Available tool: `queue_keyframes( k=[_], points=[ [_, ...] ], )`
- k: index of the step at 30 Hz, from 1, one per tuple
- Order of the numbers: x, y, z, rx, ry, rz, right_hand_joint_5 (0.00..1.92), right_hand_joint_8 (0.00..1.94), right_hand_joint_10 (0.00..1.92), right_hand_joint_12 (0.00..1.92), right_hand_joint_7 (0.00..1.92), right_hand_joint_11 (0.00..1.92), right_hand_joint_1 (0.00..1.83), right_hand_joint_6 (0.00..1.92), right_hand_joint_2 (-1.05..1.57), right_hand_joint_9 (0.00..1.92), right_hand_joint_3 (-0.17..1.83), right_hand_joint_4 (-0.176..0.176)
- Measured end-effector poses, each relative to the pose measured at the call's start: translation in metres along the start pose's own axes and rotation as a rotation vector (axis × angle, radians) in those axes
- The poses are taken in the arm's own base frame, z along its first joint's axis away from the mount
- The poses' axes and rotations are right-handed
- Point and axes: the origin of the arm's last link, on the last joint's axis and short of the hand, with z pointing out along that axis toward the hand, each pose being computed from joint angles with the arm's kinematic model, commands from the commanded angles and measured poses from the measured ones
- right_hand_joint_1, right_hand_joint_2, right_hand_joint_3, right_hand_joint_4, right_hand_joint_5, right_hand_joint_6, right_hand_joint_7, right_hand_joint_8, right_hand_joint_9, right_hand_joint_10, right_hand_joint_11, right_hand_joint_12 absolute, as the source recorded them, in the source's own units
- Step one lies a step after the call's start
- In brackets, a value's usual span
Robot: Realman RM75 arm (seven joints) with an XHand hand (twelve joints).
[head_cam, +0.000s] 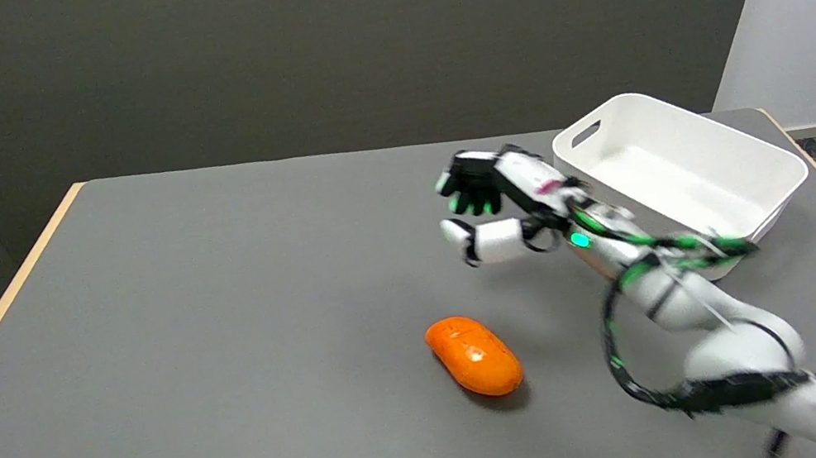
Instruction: Pick up mango.
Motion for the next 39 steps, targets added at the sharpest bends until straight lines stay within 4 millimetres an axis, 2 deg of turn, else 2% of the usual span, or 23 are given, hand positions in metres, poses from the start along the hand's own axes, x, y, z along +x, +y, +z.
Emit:
queue_keyframes(
  k=[7, 14, 17, 19, 23, 26, 30, 34, 36, 39],
  points=[
    [-0.002, -0.032, 0.044, 0.003, -0.092, -0.15, 0.52, 1.1, 1.46, 1.82, 0.78, 0.65, 0.83, 1.12, 0.69, 0.73, 0.91, -0.121],
    [0.004, -0.053, 0.058, 0.025, -0.171, -0.258, 0.52, 1.09, 1.45, 1.81, 0.78, 0.65, 0.83, 1.11, 0.69, 0.73, 0.92, -0.11],
    [0.01, -0.056, 0.056, 0.031, -0.206, -0.286, 0.51, 1.06, 1.45, 1.81, 0.76, 0.65, 0.84, 1.09, 0.69, 0.71, 0.92, -0.113],
    [0.014, -0.057, 0.053, 0.031, -0.228, -0.294, 0.44, 0.94, 1.39, 1.82, 0.66, 0.64, 0.83, 0.94, 0.71, 0.63, 0.9, -0.143],
    [0.02, -0.054, 0.047, 0.02, -0.286, -0.292, 0.25, 0.73, 1.26, 1.78, 0.5, 0.56, 0.72, 0.58, 0.71, 0.46, 0.91, -0.164],
    [0.021, -0.049, 0.041, 0.001, -0.357, -0.283, 0.1, 0.61, 1.09, 1.72, 0.32, 0.46, 0.58, 0.4, 0.76, 0.3, 0.87, -0.176],
    [0.019, -0.04, 0.029, -0.04, -0.503, -0.258, 0.01, 0.52, 0.97, 1.68, 0.21, 0.33, 0.47, 0.32, 0.8, 0.22, 0.84, -0.176],
    [0.02, -0.032, 0.016, -0.077, -0.644, -0.21, 0.0, 0.45, 0.93, 1.66, 0.17, 0.3, 0.45, 0.27, 0.8, 0.18, 0.81, -0.176],
    [0.022, -0.03, 0.008, -0.09, -0.709, -0.178, 0.0, 0.42, 0.82, 1.63, 0.08, 0.22, 0.35, 0.14, 0.74, 0.16, 0.94, -0.176],
    [0.026, -0.027, -0.003, -0.105, -0.792, -0.141, 0.0, 0.41, 0.8, 1.56, 0.07, 0.2, 0.32, 0.11, 0.76, 0.13, 0.95, -0.176]
  ],
)
